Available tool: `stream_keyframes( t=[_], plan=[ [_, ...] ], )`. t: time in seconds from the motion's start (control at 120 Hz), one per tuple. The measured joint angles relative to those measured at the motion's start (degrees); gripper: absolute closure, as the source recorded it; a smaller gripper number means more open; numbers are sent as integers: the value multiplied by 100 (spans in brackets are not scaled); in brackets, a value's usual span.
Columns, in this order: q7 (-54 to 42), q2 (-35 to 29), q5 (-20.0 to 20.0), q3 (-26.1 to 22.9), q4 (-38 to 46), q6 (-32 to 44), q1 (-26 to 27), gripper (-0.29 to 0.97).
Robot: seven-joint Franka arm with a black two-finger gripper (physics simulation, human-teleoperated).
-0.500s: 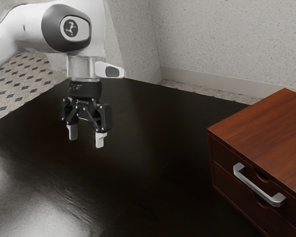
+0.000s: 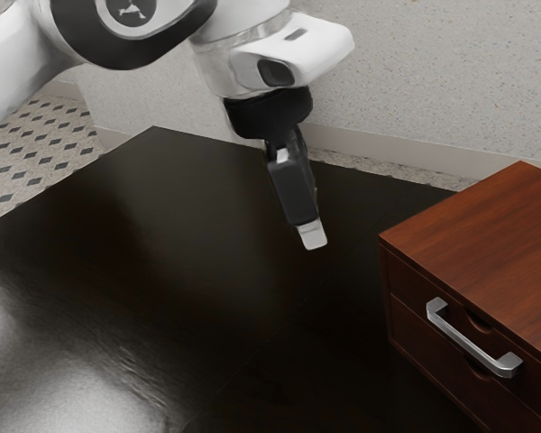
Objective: Pull the drawer handle with one arm to open the drawer
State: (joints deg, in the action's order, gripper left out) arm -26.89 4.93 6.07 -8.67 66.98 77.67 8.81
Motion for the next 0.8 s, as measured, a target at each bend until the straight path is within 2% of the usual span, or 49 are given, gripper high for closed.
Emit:
stream_keyframes(
  t=[0.058,0.167,0.242,0.492,0.625,0.8],
  plan=[
    [-509,42,2,-84,61,102,44,0],
    [-1334,157,-6,-248,109,229,-385,0],
    [-1824,167,-18,-307,195,281,-467,0],
    [-3018,111,-78,-328,592,349,-193,0],
    [-3452,161,-143,-329,803,513,76,0],
    [-3884,230,-166,-333,1037,805,109,0]
  ],
)
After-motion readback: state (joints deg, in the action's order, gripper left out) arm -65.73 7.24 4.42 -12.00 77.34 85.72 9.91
